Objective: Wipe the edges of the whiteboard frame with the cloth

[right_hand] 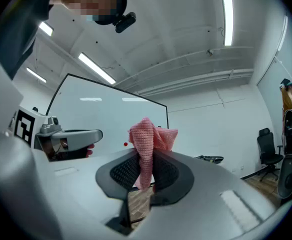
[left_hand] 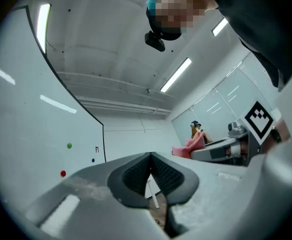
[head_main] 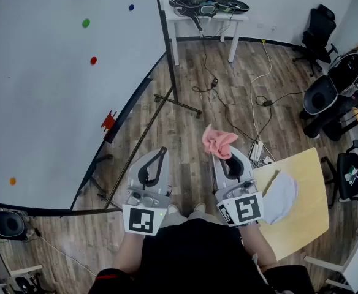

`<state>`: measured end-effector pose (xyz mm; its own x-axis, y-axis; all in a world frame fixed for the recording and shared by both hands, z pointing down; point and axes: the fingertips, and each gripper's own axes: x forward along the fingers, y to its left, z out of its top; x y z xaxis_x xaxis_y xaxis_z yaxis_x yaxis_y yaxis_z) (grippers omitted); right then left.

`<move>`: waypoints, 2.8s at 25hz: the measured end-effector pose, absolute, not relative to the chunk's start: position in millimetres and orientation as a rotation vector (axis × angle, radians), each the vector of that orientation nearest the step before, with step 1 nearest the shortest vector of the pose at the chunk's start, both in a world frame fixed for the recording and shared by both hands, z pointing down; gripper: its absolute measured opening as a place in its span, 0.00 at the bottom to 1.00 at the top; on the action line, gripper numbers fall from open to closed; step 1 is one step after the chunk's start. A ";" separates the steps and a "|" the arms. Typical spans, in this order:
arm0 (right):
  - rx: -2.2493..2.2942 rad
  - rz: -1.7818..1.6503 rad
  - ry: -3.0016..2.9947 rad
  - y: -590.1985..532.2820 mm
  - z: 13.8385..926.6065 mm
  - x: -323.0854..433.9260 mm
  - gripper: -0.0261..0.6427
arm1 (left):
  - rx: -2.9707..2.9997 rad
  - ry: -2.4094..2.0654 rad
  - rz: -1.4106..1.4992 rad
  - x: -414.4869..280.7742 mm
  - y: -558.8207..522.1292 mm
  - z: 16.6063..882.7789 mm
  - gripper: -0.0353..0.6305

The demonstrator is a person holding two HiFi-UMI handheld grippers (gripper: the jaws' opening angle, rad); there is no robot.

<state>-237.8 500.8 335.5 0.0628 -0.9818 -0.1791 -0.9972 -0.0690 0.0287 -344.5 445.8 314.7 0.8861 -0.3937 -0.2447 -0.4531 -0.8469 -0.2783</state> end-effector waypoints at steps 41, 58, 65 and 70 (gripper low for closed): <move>-2.312 0.104 2.050 392.2 377.7 -133.1 0.11 | -2.736 0.552 0.277 -224.0 336.7 338.4 0.06; -2.394 0.106 1.992 258.0 358.6 -88.3 0.11 | -2.735 0.507 0.344 -176.1 184.6 310.5 0.06; -2.379 0.153 1.982 208.4 346.0 -85.0 0.11 | -2.701 0.481 0.359 -174.8 146.9 302.2 0.06; -2.357 0.175 1.997 183.3 347.6 -87.4 0.11 | -2.689 0.501 0.344 -178.4 128.2 306.0 0.06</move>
